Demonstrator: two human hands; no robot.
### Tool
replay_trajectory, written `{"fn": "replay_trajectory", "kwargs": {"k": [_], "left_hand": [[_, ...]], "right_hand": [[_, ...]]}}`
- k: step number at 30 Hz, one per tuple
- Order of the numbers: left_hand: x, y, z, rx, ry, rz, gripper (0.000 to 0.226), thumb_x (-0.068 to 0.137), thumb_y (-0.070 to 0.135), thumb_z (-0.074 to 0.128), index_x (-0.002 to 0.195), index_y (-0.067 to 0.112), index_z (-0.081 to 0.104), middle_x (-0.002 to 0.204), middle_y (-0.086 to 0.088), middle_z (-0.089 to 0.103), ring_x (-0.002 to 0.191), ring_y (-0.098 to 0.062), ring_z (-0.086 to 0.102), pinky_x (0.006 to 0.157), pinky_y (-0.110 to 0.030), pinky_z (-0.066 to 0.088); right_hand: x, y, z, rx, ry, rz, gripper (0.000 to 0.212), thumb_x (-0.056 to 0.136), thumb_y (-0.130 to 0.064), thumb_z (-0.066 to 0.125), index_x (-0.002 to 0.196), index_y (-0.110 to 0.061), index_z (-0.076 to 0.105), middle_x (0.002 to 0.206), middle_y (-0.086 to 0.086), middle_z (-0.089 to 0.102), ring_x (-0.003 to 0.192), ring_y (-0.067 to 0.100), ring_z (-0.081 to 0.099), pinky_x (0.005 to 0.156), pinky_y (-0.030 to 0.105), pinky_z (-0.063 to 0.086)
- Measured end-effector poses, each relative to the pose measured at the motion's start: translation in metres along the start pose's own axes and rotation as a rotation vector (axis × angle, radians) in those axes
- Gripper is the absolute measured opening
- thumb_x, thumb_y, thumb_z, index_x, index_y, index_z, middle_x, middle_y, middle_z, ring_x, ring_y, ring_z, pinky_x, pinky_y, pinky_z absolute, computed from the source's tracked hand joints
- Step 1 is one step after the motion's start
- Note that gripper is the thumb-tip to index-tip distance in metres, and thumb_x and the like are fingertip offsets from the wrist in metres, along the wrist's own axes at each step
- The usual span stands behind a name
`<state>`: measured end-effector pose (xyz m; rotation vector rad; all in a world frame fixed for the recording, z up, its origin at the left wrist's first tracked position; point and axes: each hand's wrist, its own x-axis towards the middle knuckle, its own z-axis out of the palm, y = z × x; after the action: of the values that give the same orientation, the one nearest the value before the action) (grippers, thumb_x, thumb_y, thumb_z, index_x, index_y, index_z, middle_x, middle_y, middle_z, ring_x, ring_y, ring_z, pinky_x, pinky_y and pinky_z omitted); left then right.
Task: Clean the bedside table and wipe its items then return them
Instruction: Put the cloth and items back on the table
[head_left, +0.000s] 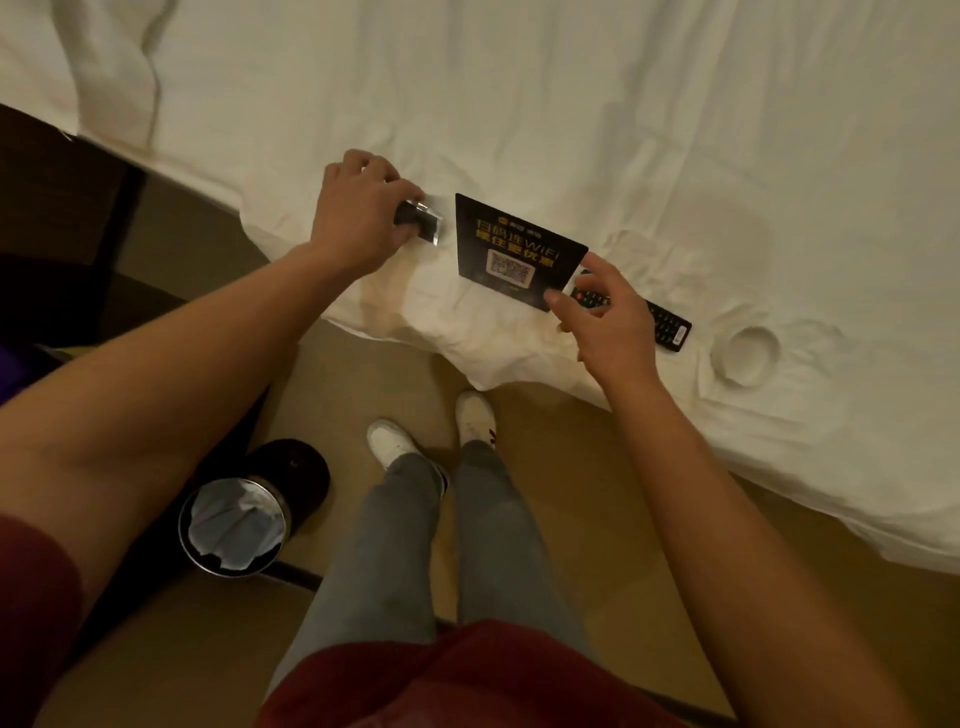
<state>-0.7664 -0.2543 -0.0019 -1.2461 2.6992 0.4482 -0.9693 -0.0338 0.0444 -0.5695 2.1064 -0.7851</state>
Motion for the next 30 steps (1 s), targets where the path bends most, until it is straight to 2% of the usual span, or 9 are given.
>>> {"fn": "replay_trajectory", "kwargs": {"k": [5, 9, 12, 17, 23, 30], "left_hand": [[-0.002, 0.01, 0.0, 0.009, -0.012, -0.017, 0.035, 0.091, 0.013, 0.066, 0.125, 0.017, 0.07, 0.123, -0.013, 0.068, 0.12, -0.041, 0.051, 0.094, -0.048, 0.041], [-0.008, 0.01, -0.006, 0.015, -0.007, 0.011, 0.033, 0.094, 0.01, 0.062, 0.125, 0.017, 0.071, 0.117, -0.014, 0.067, 0.112, -0.041, 0.052, 0.089, -0.046, 0.042], [-0.019, 0.008, -0.014, -0.008, 0.013, 0.091, 0.03, 0.097, 0.016, 0.063, 0.126, 0.014, 0.071, 0.109, -0.016, 0.068, 0.109, -0.04, 0.053, 0.084, -0.046, 0.043], [-0.047, 0.007, -0.029, -0.093, 0.104, 0.038, 0.032, 0.098, 0.024, 0.065, 0.127, 0.013, 0.071, 0.107, -0.017, 0.069, 0.108, -0.04, 0.056, 0.081, -0.047, 0.047], [-0.091, -0.018, -0.04, -0.194, 0.148, -0.059, 0.036, 0.099, 0.025, 0.063, 0.132, 0.011, 0.067, 0.111, -0.019, 0.066, 0.102, -0.04, 0.063, 0.078, -0.047, 0.051], [-0.166, -0.063, -0.036, -0.273, 0.251, -0.198, 0.034, 0.099, 0.024, 0.064, 0.13, 0.01, 0.067, 0.112, -0.015, 0.07, 0.099, -0.034, 0.067, 0.083, -0.046, 0.055]], "right_hand": [[0.011, -0.005, 0.004, -0.086, -0.005, -0.059, 0.032, 0.096, -0.033, 0.069, 0.127, -0.023, 0.07, 0.109, 0.0, 0.072, 0.091, 0.027, 0.068, 0.084, 0.041, 0.058], [0.013, -0.006, 0.007, -0.133, -0.032, -0.098, 0.019, 0.099, -0.026, 0.066, 0.113, -0.018, 0.074, 0.101, 0.002, 0.073, 0.079, 0.022, 0.071, 0.064, 0.021, 0.051], [0.009, -0.009, 0.005, -0.073, -0.071, -0.098, 0.02, 0.1, -0.021, 0.063, 0.116, -0.017, 0.074, 0.101, 0.003, 0.075, 0.068, 0.008, 0.071, 0.058, 0.024, 0.054], [0.003, -0.021, 0.004, -0.009, -0.065, -0.158, 0.019, 0.102, -0.017, 0.06, 0.116, -0.017, 0.072, 0.103, 0.001, 0.076, 0.077, 0.008, 0.075, 0.06, 0.02, 0.059], [-0.004, -0.047, 0.009, 0.052, -0.114, -0.267, 0.017, 0.103, -0.015, 0.058, 0.116, -0.016, 0.068, 0.105, 0.002, 0.077, 0.081, 0.011, 0.077, 0.067, 0.024, 0.061], [-0.025, -0.082, 0.07, -0.047, -0.258, -0.379, 0.015, 0.104, -0.015, 0.056, 0.116, -0.014, 0.065, 0.108, 0.002, 0.075, 0.086, 0.012, 0.077, 0.072, 0.029, 0.064]]}}
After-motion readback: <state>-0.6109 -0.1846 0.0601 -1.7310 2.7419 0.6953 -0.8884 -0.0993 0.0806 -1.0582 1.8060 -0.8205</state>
